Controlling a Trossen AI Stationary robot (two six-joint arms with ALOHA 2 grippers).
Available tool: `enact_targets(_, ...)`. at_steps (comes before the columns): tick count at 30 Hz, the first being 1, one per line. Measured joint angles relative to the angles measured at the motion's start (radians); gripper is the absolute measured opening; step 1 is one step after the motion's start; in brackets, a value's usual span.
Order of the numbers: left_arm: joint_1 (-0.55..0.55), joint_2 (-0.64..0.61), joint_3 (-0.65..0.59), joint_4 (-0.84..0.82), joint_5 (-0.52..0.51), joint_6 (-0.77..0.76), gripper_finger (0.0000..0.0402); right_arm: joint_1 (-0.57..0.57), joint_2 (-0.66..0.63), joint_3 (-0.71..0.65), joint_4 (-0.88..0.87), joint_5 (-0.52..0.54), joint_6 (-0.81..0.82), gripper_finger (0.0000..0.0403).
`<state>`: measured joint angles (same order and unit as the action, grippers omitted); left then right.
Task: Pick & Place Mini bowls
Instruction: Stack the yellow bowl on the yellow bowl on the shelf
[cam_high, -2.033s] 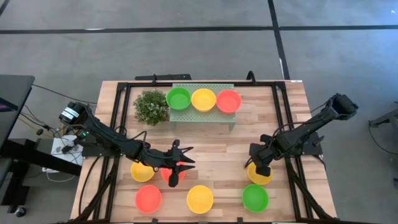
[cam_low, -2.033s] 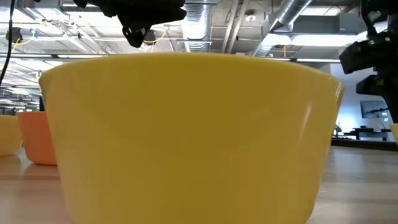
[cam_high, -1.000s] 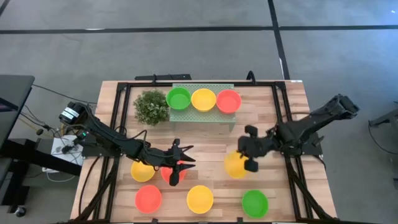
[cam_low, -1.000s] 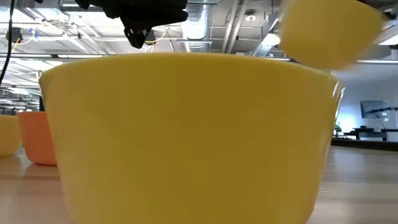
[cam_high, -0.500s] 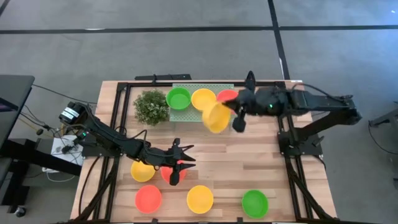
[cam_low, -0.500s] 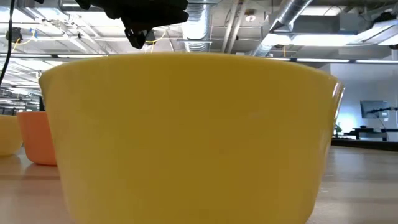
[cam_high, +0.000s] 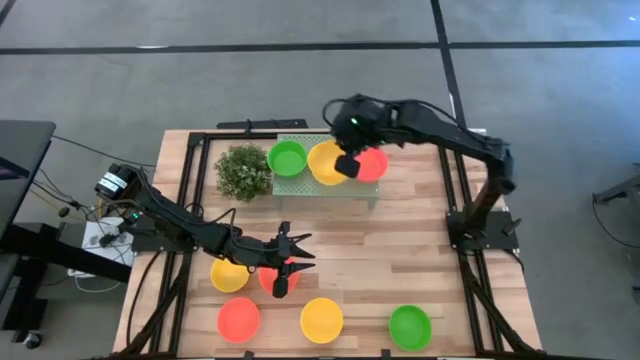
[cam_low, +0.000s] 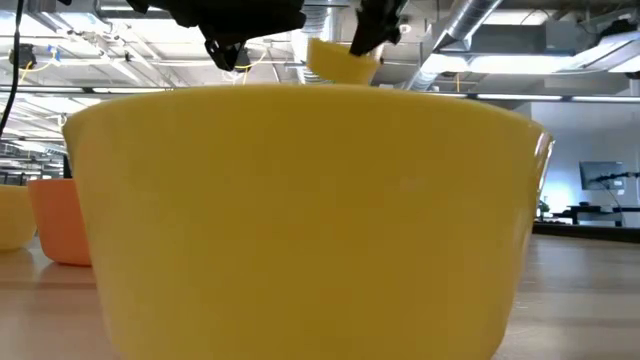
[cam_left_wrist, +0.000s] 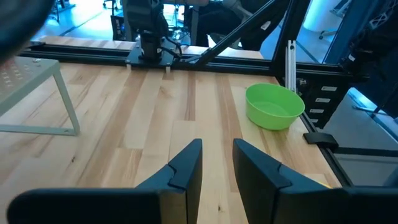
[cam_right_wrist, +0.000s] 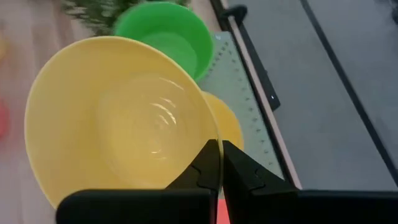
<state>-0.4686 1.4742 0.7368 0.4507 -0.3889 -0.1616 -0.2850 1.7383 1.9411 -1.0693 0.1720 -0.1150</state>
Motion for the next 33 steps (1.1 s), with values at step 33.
enact_targets(33, -0.003, 0.000, 0.000, -0.001, 0.000, 0.000, 0.0090, -0.157, 0.181, 0.082, -0.098, -0.131, -0.149, 0.0010)
